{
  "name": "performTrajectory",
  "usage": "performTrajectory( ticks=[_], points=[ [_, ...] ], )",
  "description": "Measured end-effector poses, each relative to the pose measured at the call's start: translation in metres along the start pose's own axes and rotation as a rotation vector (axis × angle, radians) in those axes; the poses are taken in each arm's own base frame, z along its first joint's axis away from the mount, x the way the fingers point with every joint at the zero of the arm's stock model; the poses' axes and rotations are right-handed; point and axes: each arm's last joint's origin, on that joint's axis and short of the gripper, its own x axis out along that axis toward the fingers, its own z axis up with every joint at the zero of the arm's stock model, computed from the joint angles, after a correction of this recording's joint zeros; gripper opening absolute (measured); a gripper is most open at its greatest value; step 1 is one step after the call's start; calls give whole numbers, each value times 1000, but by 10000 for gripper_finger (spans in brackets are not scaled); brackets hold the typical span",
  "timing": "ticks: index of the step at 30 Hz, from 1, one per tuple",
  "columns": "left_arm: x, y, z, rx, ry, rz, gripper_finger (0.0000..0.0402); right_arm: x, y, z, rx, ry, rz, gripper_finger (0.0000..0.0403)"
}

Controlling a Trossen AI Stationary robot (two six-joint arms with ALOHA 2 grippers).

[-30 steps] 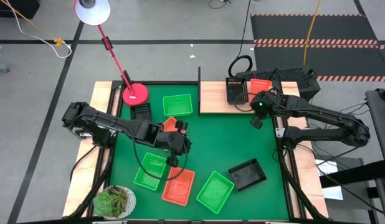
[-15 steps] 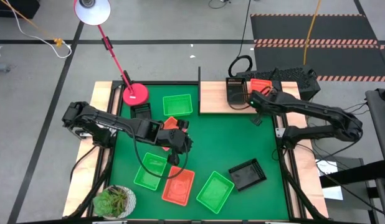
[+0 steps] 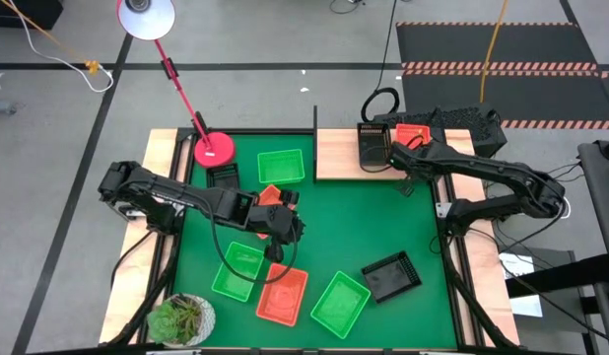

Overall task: Stack baskets on shelf by color
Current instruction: Put the bottom left green bin on the shelf

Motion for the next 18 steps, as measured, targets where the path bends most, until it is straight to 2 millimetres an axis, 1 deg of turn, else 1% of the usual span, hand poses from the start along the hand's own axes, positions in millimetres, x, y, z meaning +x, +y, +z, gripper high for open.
performTrajectory(
  ticks=[5, 10, 18],
  points=[
    [0, 0, 0, 0, 0, 0, 93, 0, 0, 0, -8, 0, -1, 1],
    [0, 0, 0, -1, 0, 0, 93, 0, -2, 0, -14, -4, -52, 0],
    [0, 0, 0, -1, 1, 0, 93, 0, -1, 0, -28, -5, -52, 0]
  ],
)
